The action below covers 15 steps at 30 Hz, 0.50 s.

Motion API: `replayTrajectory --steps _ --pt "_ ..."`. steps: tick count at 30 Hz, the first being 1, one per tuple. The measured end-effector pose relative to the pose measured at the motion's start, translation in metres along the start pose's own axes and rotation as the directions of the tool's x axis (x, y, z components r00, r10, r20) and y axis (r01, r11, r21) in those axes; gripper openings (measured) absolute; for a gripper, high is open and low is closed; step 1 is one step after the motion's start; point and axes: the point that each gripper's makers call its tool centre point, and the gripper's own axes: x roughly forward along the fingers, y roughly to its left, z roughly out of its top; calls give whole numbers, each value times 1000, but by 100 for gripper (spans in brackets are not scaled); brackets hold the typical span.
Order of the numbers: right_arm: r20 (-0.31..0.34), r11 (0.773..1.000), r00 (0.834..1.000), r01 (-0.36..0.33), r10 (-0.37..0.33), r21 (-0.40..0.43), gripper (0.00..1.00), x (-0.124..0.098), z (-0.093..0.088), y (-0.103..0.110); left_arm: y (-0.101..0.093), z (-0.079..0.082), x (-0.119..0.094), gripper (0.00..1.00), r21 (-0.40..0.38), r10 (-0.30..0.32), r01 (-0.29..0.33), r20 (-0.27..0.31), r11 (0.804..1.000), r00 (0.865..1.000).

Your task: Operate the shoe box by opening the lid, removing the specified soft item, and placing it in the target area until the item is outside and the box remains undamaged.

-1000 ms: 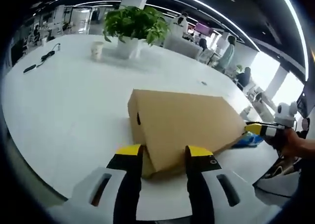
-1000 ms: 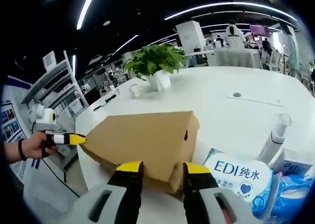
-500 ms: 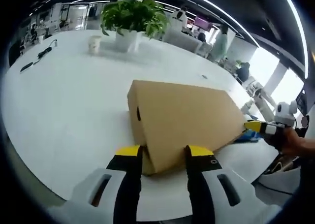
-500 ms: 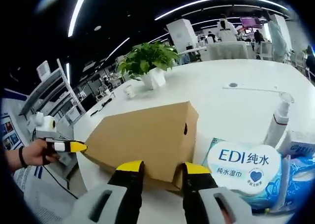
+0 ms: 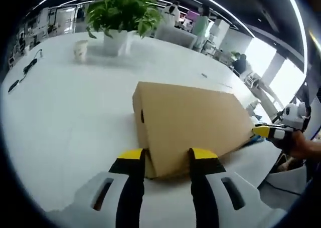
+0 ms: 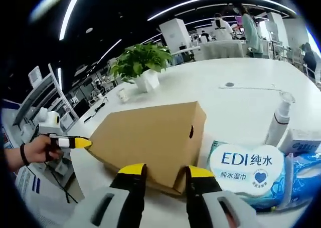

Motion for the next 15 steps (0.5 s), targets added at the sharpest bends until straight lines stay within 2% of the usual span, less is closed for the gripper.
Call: replayTrajectory --steps 9,15 --pt "-1 999 999 37 -37 33 28 -2 2 -8 -12 17 16 33 48 -48 49 -34 998 998" --pt "-4 999 999 37 -37 26 28 -2 2 -9 -15 16 14 33 64 -47 49 -34 997 998"
